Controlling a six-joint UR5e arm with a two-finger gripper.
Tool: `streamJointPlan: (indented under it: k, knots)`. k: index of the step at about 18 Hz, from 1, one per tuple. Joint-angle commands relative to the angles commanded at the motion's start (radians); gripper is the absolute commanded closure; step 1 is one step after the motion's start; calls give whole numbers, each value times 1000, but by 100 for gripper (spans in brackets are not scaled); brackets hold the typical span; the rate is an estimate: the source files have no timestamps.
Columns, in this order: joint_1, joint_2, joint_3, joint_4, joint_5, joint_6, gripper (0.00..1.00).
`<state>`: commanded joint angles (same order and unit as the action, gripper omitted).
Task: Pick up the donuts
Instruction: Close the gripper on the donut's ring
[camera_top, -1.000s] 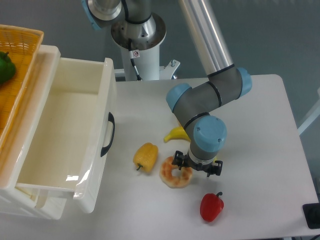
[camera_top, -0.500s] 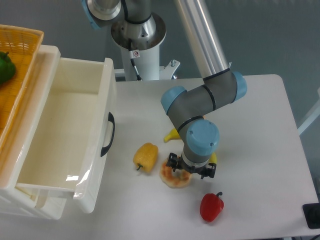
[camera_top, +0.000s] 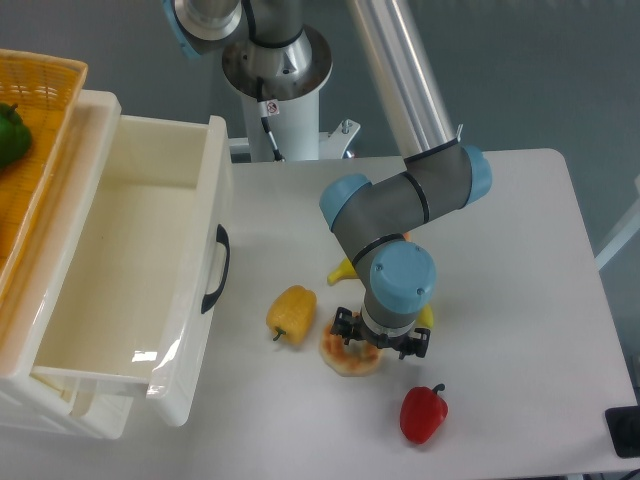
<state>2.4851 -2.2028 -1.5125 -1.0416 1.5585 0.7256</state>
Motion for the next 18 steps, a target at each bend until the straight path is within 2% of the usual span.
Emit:
streamJointPlan:
  k: [4, 8, 10, 15, 18]
  knots:
    - [0, -2, 0, 0, 2, -2, 15]
    - [2, 0, -3, 0, 5, 2, 19]
    - [2, 0, -2, 0, 5, 0, 29]
    - [0, 0, -2, 0, 5, -2, 43]
    - [2, 3, -2, 0, 5, -2, 62]
